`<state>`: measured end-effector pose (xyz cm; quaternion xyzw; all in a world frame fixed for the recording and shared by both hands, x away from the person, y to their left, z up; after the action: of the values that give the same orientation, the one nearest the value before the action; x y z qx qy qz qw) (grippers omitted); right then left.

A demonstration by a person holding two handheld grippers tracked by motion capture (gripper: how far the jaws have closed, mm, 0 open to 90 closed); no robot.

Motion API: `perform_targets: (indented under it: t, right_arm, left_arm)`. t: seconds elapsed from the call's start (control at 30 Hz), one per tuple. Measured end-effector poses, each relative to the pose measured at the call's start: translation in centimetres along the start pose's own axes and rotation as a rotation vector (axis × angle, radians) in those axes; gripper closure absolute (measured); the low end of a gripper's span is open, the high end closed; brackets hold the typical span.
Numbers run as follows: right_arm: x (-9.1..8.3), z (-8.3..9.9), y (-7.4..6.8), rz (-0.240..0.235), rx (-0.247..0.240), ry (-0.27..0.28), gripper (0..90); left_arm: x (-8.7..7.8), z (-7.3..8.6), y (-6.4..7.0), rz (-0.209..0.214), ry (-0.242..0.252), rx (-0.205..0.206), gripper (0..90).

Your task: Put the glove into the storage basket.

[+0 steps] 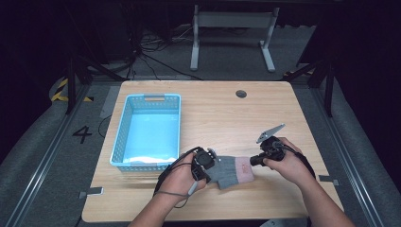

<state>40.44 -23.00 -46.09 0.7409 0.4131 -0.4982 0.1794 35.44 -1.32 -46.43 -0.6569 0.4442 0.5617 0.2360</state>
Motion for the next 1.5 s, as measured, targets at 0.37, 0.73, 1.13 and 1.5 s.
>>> perform_targets:
  t: [0.37,0.73,1.13,1.5]
  right_arm:
    - [1.1,0.4,0.3,-0.001,0.022,-0.015,87.3]
    - [1.5,0.6,0.5,0.010,0.024,-0.005,86.8]
    - [1.0,1.1,-0.1,0.018,0.014,-0.019,78.9]
    - [-2.0,1.8,-0.2,0.056,0.010,0.013,74.4]
  left_arm:
    - [1.7,0.2,-0.9,0.024,-0.043,-0.026,89.4]
    - [2.0,0.1,-0.9,0.020,-0.067,-0.019,89.3]
    - [0.8,-0.2,-1.9,-0.040,-0.012,-0.036,83.5]
    - [-2.7,-1.2,-0.2,-0.013,0.111,0.010,63.3]
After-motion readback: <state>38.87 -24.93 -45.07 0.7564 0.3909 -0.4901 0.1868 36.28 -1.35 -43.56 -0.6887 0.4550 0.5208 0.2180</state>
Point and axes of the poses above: each handheld gripper's, and its own axes: x roughly forward along the jaws, z roughly out of its underside, y roughly to its right, the point moved 6 cm from there along x, roughly forward along the jaws, and after that the axes turned 3 degrees about -y, right-handed, at the moved point
